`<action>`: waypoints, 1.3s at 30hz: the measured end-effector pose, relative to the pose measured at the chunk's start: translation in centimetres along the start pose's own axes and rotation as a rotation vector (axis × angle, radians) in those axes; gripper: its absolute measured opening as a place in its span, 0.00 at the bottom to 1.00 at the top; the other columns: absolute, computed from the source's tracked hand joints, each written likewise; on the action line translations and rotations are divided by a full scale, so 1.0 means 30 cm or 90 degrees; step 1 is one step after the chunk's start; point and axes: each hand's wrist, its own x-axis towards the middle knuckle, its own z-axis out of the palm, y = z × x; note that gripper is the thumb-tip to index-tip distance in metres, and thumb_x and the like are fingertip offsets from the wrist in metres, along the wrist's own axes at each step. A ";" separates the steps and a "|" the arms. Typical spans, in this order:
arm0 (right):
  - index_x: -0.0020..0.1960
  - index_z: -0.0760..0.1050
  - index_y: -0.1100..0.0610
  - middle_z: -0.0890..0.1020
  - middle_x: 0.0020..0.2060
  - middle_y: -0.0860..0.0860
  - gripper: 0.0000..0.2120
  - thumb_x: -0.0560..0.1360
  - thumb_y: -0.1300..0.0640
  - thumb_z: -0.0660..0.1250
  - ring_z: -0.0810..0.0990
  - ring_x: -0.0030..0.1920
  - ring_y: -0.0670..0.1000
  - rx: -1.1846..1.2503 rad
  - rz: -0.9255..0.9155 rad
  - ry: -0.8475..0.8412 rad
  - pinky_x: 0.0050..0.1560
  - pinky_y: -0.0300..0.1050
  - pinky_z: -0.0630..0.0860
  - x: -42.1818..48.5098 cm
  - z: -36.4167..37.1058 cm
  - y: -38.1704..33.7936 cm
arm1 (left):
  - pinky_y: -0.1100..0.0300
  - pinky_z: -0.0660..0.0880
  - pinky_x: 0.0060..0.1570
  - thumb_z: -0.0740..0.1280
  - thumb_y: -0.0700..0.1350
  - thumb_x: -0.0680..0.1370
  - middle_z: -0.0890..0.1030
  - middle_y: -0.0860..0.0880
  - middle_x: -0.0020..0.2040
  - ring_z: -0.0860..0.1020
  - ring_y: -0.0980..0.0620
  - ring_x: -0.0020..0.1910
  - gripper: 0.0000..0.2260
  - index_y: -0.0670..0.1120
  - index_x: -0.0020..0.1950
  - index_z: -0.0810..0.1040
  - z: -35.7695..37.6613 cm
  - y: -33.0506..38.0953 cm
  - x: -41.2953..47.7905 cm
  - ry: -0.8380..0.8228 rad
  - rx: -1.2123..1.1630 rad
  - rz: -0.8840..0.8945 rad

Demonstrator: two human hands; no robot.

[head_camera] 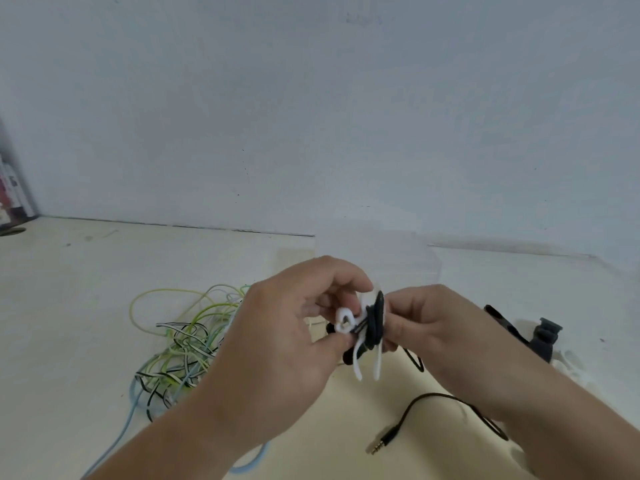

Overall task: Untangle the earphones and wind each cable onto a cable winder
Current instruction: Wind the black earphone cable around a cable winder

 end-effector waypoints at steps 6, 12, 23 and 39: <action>0.43 0.83 0.54 0.83 0.37 0.55 0.09 0.78 0.52 0.68 0.76 0.38 0.58 -0.014 -0.035 -0.089 0.43 0.46 0.69 0.003 0.019 0.016 | 0.63 0.80 0.48 0.72 0.36 0.66 0.83 0.54 0.46 0.83 0.50 0.48 0.17 0.54 0.48 0.84 -0.007 -0.007 0.012 0.124 -0.019 0.000; 0.46 0.83 0.43 0.77 0.50 0.34 0.08 0.78 0.53 0.66 0.77 0.51 0.37 -0.189 -0.073 -0.064 0.49 0.32 0.70 -0.007 0.041 0.005 | 0.69 0.78 0.44 0.76 0.27 0.66 0.84 0.55 0.44 0.84 0.55 0.43 0.22 0.54 0.47 0.84 -0.018 -0.015 0.019 0.189 0.042 -0.036; 0.48 0.81 0.48 0.67 0.23 0.48 0.14 0.79 0.61 0.58 0.67 0.25 0.50 -0.144 -0.075 -0.067 0.28 0.40 0.66 -0.034 0.027 -0.031 | 0.66 0.79 0.43 0.75 0.28 0.66 0.82 0.56 0.43 0.82 0.58 0.41 0.22 0.56 0.45 0.82 -0.015 -0.015 0.017 0.233 0.163 -0.027; 0.39 0.76 0.43 0.75 0.46 0.39 0.08 0.78 0.48 0.66 0.72 0.40 0.32 -0.209 -0.104 0.042 0.41 0.29 0.65 -0.040 0.065 -0.057 | 0.65 0.78 0.38 0.75 0.32 0.66 0.79 0.58 0.41 0.81 0.57 0.38 0.17 0.55 0.44 0.82 -0.003 -0.021 0.014 0.200 0.236 -0.014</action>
